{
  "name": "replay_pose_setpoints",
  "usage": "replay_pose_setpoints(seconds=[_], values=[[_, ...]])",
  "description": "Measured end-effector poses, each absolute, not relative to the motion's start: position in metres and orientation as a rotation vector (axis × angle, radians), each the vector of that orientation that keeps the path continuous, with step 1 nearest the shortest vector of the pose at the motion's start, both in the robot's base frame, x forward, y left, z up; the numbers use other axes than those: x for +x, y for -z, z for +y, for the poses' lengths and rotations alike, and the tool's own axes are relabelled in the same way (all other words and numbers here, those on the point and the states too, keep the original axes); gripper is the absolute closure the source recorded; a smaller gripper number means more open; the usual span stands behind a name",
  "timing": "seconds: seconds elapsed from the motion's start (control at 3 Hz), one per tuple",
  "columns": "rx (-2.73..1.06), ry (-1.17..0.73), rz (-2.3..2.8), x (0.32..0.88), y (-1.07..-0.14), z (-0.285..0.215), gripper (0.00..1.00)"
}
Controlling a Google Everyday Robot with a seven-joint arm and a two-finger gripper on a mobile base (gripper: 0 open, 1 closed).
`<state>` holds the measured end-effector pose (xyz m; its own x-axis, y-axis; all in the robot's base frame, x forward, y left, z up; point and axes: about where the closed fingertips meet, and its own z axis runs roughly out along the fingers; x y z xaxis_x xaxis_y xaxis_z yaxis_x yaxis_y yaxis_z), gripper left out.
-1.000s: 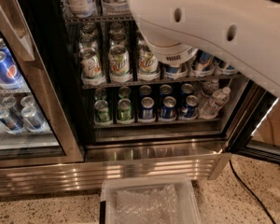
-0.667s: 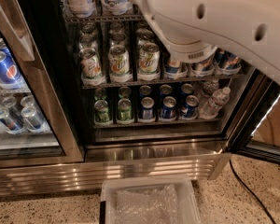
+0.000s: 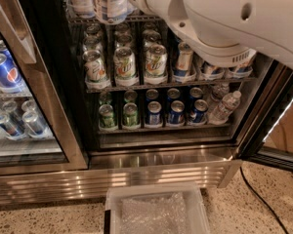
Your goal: Pick blue plastic bottle from top shelf of fridge
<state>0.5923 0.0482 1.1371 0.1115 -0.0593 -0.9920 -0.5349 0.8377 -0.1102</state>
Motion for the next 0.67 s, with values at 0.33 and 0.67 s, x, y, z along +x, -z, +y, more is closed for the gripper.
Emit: replay_pose_setpoints(seconds=[0.33,0.67], values=[[-0.545,-0.435,1.481,0.575,-1.123,0.049,1.00],[-0.556,-0.487,1.528,0.557,-1.109,0.045,1.00]])
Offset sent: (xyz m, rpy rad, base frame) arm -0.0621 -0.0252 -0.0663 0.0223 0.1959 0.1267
